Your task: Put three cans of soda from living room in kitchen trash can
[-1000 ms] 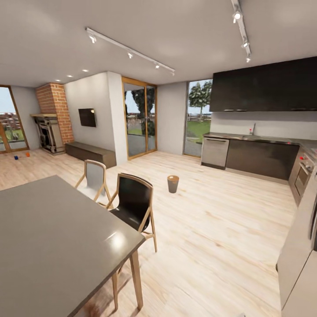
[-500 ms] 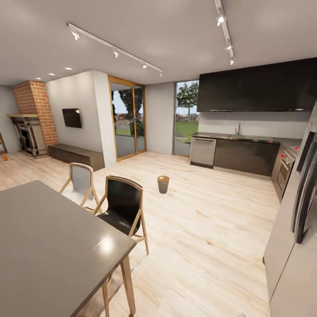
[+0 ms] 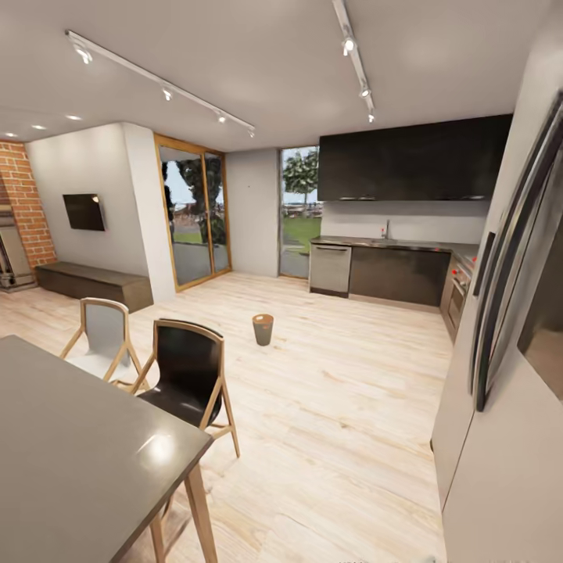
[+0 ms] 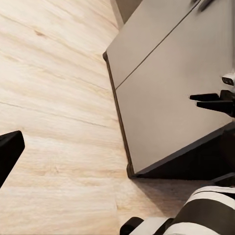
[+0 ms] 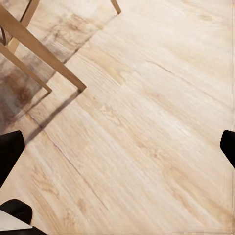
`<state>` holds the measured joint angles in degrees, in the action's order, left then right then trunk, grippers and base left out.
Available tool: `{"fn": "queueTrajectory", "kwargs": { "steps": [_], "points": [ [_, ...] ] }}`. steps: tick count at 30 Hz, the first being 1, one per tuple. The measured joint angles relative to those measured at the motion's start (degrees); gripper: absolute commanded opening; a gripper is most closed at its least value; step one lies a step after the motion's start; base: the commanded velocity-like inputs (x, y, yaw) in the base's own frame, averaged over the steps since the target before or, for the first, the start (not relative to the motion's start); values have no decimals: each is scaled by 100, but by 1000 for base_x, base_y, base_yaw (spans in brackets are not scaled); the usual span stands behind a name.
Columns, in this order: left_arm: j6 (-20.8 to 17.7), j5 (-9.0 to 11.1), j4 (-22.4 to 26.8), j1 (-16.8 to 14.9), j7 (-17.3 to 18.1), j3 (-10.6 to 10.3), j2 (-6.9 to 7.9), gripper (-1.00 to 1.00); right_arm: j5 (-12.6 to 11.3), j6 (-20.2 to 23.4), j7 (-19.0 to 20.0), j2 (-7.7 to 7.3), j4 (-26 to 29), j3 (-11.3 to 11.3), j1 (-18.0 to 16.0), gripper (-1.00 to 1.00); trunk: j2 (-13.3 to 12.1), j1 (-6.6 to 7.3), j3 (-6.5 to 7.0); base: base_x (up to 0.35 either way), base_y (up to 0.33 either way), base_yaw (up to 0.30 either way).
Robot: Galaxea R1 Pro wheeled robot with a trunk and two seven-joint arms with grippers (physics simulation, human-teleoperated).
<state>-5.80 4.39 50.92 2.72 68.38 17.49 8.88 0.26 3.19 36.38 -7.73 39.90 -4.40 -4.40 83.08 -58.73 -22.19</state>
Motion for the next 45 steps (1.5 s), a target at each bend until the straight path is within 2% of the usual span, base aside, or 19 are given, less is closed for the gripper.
{"fn": "queueTrajectory", "kwargs": {
  "steps": [16,31,37,45],
  "points": [
    [0,0,-3,0,0,-4,0,100,0,-2,0,0,-17,0,0,100,0,0,49,21,0,-245],
    [0,0,2,0,0,-9,0,100,1,-3,-6,0,-18,0,0,100,0,0,57,260,0,-26],
    [0,0,2,0,0,-9,0,100,1,-3,-6,0,-18,0,0,100,0,0,58,63,0,-14],
    [0,0,-1,0,0,-9,0,100,0,-3,-3,0,-18,0,0,100,0,0,70,11,0,-190]
  ]
}}
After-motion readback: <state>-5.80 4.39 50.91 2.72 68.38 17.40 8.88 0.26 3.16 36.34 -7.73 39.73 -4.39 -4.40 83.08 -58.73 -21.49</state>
